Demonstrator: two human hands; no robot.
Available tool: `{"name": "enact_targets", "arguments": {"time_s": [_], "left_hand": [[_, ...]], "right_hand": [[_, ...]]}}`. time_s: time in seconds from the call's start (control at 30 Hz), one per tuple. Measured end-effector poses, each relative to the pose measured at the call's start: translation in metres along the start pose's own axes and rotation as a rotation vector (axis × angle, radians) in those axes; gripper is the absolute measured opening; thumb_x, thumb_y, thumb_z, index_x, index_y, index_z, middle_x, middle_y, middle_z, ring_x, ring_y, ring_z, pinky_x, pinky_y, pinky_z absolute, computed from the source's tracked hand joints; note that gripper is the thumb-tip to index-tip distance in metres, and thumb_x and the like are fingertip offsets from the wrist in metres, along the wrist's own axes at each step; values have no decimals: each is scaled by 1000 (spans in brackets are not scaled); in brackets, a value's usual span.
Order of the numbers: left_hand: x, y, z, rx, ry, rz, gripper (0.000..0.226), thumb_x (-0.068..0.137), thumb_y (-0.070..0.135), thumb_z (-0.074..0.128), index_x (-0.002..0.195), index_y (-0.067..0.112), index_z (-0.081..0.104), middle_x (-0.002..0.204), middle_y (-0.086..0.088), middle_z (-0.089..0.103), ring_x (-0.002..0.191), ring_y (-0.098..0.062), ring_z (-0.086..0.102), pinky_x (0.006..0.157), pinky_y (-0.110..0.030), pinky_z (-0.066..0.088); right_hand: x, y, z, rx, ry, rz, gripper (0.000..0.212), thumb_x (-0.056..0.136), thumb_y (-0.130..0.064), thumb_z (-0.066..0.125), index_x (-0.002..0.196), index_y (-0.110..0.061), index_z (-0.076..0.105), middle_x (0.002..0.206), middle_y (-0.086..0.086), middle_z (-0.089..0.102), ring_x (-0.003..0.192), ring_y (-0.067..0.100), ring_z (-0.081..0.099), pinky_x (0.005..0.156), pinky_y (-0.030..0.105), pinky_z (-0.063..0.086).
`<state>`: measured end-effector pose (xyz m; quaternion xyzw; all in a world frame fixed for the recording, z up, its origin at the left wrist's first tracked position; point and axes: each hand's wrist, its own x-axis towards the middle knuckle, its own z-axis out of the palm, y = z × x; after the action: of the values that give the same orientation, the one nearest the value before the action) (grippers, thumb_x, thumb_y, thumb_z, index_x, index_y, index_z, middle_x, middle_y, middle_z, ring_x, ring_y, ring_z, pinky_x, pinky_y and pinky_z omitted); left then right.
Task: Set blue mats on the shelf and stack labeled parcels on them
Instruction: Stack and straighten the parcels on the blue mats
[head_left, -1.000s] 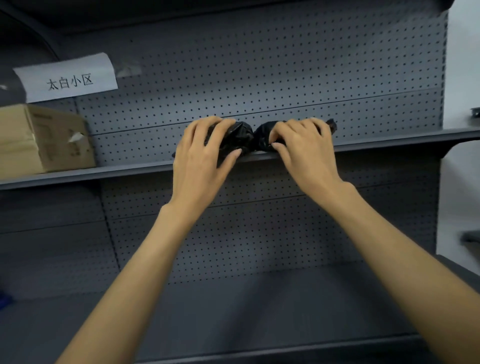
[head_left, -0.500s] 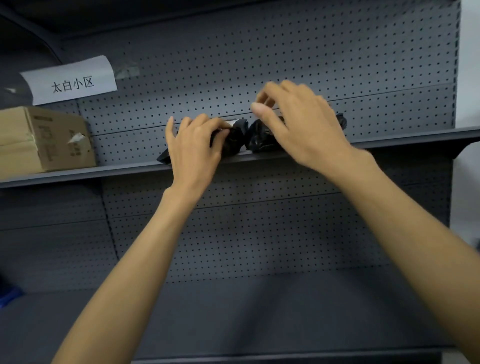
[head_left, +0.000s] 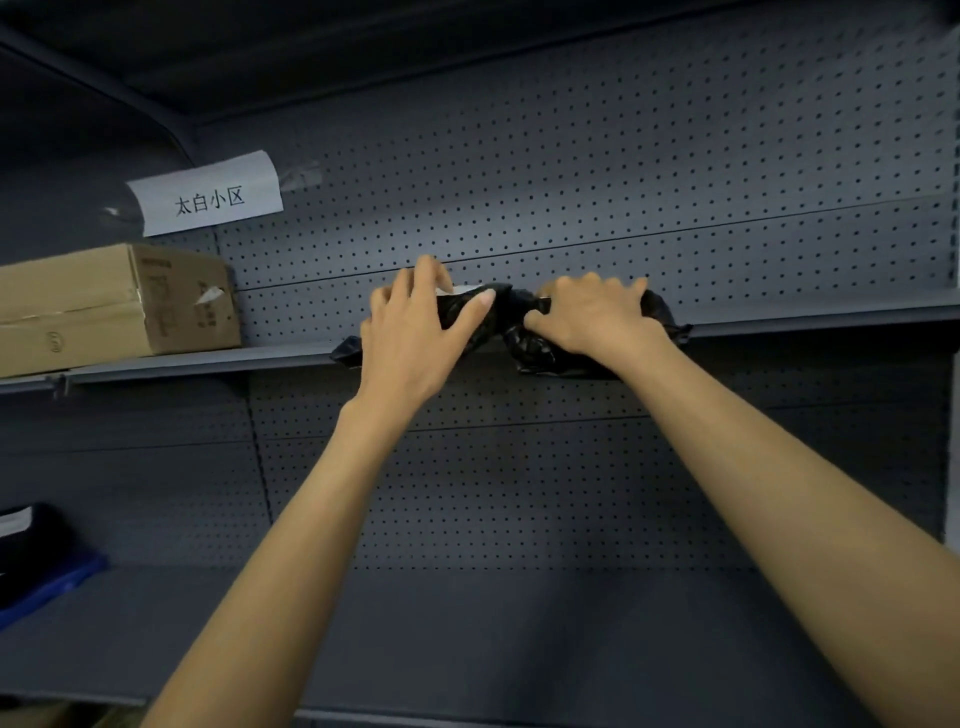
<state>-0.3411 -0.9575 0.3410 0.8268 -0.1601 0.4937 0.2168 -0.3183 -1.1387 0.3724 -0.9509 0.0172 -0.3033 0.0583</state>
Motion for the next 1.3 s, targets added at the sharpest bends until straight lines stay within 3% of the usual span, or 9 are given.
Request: {"name": "enact_targets", "arguments": {"time_s": [0.23,0.43,0.57,0.63,0.7,0.8,0.97,1.3], "left_hand": [[2,10,1,-59,-37,-127,49,80,58,61,97,18,38,108,4,51,111,-24,38,79,-46,43],[-30,18,-3,-16,25,-127,46,75,52,64,95,19,38,113,4,44,116,-24,36,82,-51,47],[-55,14,-8,-36,-24,-164,61,73,48,68,121,28,38,146,-1,25,138,-37,23,93,-58,46],[-71,7,-11,-35,-86,-163,78,73,48,68,139,40,28,153,0,14,137,-43,22,97,-59,43],[-89,4,-14,-19,-117,-149,85,70,47,67,142,47,23,151,0,15,128,-40,32,92,-54,47],[-112,5,-22,-22,-47,-171,76,64,46,65,134,49,33,144,6,23,121,-30,36,86,-53,51],[-149,-18,-46,60,127,-170,73,64,48,63,133,45,41,139,7,29,125,-26,35,91,-49,48],[-250,-164,-144,242,159,-358,68,70,44,64,134,48,40,140,5,30,129,-27,35,95,-53,46]], "right_hand": [[-23,6,2,-19,123,-2,50,91,-55,43,136,-34,53,127,13,60,128,43,42,110,64,19],[-57,15,14,-59,318,-69,59,93,-57,42,148,-37,36,152,3,40,137,43,29,107,60,20],[-79,27,25,20,348,-36,77,88,-59,52,154,-40,16,164,10,4,143,51,7,111,61,15],[-90,34,30,106,339,0,91,83,-54,61,155,-40,6,164,11,-8,143,55,2,113,62,12],[-105,38,36,186,373,-16,97,77,-47,68,154,-38,11,164,12,-3,141,53,11,112,62,15],[-128,34,50,241,490,-114,92,66,-46,71,148,-36,30,159,7,19,133,43,28,108,58,25],[-147,-5,66,370,623,-158,85,62,-50,64,142,-39,36,153,1,28,132,36,32,103,56,27],[-190,-192,133,609,431,-395,82,61,-46,68,138,-42,40,152,-5,30,134,33,30,103,56,28]]}}
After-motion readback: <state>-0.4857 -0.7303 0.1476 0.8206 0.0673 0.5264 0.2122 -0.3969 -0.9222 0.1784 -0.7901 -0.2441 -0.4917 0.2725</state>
